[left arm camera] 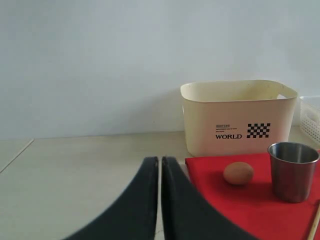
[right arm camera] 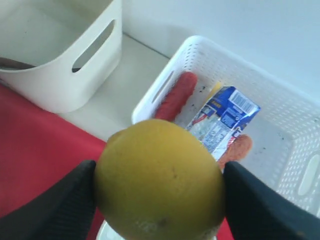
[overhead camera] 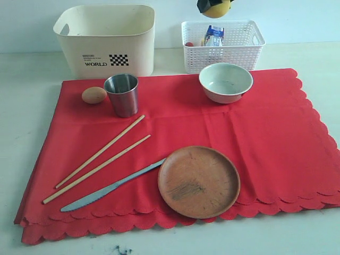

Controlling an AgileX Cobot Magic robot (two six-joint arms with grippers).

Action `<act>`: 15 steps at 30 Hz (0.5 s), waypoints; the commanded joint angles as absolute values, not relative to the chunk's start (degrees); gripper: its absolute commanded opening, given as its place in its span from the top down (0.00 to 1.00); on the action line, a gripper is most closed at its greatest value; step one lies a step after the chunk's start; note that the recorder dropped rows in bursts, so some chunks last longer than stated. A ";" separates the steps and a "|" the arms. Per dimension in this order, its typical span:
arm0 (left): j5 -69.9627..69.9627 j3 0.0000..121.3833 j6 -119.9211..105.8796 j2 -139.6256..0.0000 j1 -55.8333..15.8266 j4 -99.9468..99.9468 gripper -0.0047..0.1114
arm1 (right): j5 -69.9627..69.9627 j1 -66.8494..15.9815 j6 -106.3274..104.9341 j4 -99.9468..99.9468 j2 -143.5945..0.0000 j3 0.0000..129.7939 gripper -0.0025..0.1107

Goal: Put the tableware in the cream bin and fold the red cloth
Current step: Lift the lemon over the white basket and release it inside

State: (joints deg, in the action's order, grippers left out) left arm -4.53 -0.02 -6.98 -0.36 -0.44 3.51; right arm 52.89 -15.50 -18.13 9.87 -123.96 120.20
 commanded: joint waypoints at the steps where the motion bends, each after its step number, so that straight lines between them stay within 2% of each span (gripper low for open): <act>1: -4.56 0.00 -6.84 0.00 -0.68 3.83 0.92 | 48.65 -14.26 -17.24 9.60 -123.53 120.37 0.98; 15: -4.56 0.00 -6.84 0.00 -0.68 3.83 0.92 | 36.66 -13.86 -6.78 1.06 -129.05 120.37 0.98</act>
